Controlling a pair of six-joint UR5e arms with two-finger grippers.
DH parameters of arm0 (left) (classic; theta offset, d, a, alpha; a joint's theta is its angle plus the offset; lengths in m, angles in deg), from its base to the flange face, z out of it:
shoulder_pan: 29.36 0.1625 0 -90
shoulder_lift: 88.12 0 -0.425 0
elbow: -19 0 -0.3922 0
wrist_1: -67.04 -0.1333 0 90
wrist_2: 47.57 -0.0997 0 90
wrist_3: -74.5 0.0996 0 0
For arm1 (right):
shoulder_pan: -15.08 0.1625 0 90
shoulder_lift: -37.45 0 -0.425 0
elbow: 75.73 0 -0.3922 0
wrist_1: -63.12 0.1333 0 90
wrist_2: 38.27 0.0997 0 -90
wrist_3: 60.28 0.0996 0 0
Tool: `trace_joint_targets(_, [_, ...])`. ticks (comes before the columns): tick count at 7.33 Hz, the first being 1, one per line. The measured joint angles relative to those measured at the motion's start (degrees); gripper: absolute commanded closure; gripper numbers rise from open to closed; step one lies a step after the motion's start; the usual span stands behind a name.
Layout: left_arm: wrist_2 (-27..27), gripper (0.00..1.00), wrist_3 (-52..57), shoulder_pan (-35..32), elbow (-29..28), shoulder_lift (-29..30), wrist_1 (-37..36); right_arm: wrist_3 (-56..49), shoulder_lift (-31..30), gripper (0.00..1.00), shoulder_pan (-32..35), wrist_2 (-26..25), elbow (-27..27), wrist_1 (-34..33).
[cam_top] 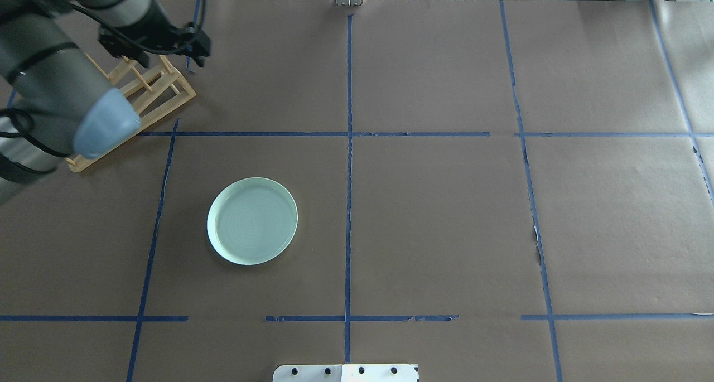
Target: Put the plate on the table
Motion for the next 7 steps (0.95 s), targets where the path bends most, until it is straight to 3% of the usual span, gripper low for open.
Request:
trace_joint_targets(1, [5.37, 0.0, 15.63, -8.26, -1.19, -6.21, 2.79, 0.0, 0.0, 0.0, 0.0, 0.0, 0.0, 0.0])
trace_joint_targets(3, [9.71, 0.0, 41.58, -22.08, -6.69, -15.12, 4.42, 0.0, 0.0, 0.0, 0.0, 0.0, 0.0, 0.0])
trace_joint_targets(5, [14.79, 0.0, 49.75, -30.84, -8.37, -22.34, 4.62, 0.0, 0.0, 0.0, 0.0, 0.0, 0.0, 0.0])
trace_joint_targets(7, [18.42, 0.0, 50.96, -33.74, -7.09, -29.21, 5.74, 0.0, 0.0, 0.0, 0.0, 0.0, 0.0, 0.0])
